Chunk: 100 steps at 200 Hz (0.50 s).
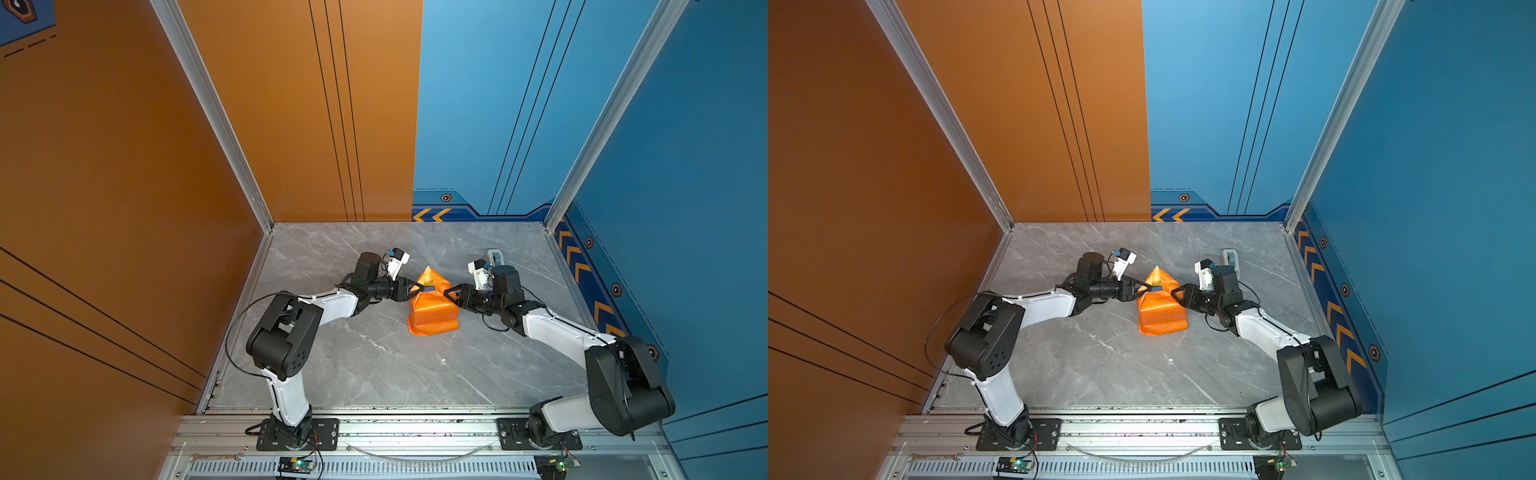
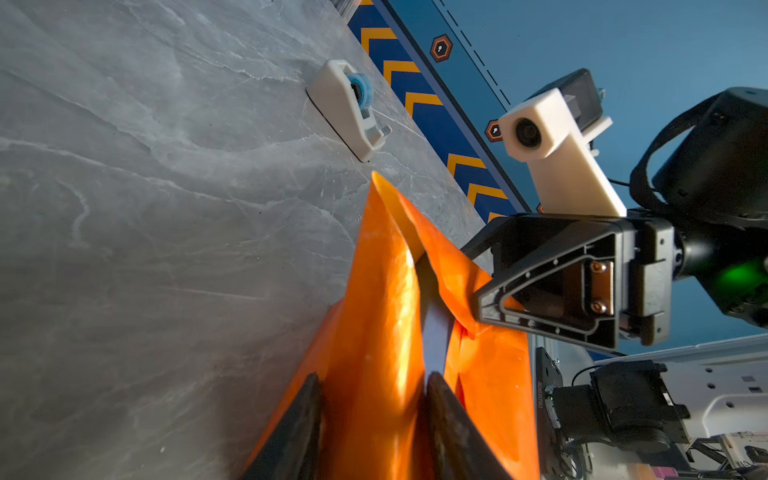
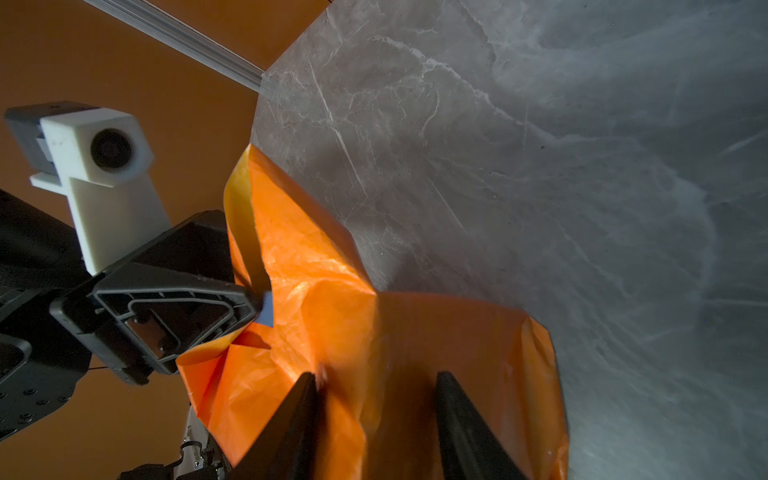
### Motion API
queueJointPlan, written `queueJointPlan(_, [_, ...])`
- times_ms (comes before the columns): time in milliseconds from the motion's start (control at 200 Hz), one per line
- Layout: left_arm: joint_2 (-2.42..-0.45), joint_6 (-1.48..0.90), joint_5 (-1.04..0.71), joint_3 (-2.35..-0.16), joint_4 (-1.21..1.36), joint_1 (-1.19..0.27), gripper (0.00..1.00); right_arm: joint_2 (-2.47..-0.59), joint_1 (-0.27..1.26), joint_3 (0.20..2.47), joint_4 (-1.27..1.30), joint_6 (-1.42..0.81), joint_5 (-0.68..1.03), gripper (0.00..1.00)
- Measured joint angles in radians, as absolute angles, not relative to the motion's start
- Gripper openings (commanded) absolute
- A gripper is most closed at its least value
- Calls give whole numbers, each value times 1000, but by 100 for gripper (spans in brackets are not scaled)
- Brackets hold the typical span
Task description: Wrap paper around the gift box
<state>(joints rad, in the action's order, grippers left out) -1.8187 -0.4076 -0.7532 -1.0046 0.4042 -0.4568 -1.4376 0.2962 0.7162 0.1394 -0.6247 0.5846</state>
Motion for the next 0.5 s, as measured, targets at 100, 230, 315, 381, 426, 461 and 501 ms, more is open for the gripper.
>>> queueJointPlan(100, [-1837, -408, -759, -1044, 389, -457, 33, -1438, 296, 717, 139, -624, 585, 48])
queueJointPlan(230, [-1871, -412, -784, -1086, 382, -457, 18, -1438, 296, 717, 139, -624, 585, 48])
queueJointPlan(315, [-1882, -418, -805, -1097, 381, -457, 6, -1438, 296, 717, 138, -624, 585, 48])
queueJointPlan(381, [-1882, -417, -817, -1104, 377, -457, 0, -1438, 296, 717, 138, -624, 585, 48])
queueJointPlan(426, [-1882, -417, -818, -1105, 375, -457, 0, -1438, 296, 717, 138, -624, 585, 48])
queueJointPlan(461, [-1881, -418, -820, -1105, 374, -456, 0, -1438, 296, 718, 138, -624, 585, 48])
queueJointPlan(501, [-1879, -419, -820, -1104, 372, -456, 0, -1438, 296, 719, 135, -624, 585, 48])
